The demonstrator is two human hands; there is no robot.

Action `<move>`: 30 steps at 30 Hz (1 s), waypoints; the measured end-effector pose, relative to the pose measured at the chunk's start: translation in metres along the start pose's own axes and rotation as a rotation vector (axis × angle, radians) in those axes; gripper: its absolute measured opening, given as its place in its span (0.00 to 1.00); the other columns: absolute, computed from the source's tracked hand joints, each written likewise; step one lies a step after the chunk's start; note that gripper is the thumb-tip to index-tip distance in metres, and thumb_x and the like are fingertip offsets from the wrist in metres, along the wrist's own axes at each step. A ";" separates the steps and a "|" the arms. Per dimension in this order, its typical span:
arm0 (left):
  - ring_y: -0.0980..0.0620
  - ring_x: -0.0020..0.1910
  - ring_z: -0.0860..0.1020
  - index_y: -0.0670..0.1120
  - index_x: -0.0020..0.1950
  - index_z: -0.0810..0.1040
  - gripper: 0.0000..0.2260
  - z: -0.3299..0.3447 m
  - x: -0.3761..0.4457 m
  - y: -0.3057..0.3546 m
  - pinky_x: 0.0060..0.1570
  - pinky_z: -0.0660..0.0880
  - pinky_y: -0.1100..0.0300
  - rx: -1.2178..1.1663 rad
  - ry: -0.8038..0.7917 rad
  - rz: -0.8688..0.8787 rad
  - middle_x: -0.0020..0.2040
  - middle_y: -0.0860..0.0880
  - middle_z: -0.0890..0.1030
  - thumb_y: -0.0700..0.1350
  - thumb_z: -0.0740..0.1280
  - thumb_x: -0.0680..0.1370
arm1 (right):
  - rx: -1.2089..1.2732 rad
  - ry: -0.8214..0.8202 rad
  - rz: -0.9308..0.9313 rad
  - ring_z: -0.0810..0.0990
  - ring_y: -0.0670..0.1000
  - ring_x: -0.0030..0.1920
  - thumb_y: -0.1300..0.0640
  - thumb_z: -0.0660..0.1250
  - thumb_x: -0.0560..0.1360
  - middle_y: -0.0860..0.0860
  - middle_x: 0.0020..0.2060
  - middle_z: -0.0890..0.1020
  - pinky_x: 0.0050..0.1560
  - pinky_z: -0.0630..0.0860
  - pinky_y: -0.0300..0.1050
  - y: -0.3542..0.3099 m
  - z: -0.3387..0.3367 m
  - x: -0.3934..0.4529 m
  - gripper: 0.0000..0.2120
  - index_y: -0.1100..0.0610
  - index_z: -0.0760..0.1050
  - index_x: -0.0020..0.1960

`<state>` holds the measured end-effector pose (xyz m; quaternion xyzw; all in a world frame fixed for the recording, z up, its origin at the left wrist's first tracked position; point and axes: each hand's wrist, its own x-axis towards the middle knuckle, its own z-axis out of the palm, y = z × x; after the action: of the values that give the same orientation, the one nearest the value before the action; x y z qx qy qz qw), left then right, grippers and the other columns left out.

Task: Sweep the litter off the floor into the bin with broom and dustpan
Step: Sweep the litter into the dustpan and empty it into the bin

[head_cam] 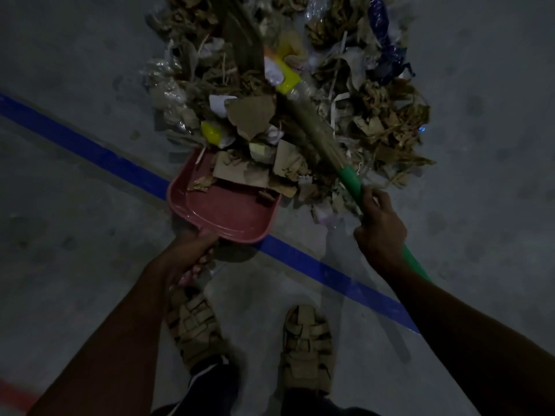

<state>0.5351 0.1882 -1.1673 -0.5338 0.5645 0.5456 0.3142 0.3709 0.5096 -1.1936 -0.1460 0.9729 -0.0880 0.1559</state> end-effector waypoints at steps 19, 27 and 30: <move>0.51 0.20 0.66 0.40 0.40 0.74 0.15 0.012 0.022 0.033 0.23 0.62 0.63 0.151 -0.008 0.154 0.24 0.46 0.69 0.49 0.67 0.81 | -0.056 -0.256 -0.092 0.80 0.62 0.44 0.61 0.70 0.69 0.52 0.73 0.66 0.30 0.71 0.45 0.024 0.016 0.007 0.35 0.55 0.65 0.74; 0.55 0.19 0.64 0.45 0.35 0.68 0.15 0.030 -0.015 0.038 0.20 0.61 0.66 0.120 0.010 0.162 0.25 0.48 0.67 0.44 0.65 0.81 | 0.025 -0.287 -0.054 0.79 0.64 0.45 0.61 0.70 0.69 0.54 0.72 0.67 0.32 0.77 0.52 0.006 0.015 -0.028 0.36 0.56 0.64 0.75; 0.53 0.21 0.65 0.45 0.36 0.68 0.14 0.038 -0.035 0.039 0.23 0.63 0.64 0.062 0.002 0.169 0.27 0.48 0.68 0.45 0.66 0.81 | 0.058 -0.249 -0.053 0.80 0.62 0.45 0.61 0.70 0.68 0.53 0.70 0.69 0.30 0.73 0.46 -0.005 -0.001 -0.044 0.34 0.56 0.67 0.74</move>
<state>0.4976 0.2269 -1.1311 -0.4748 0.6245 0.5519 0.2829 0.4123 0.5188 -1.1792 -0.1770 0.9389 -0.1016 0.2772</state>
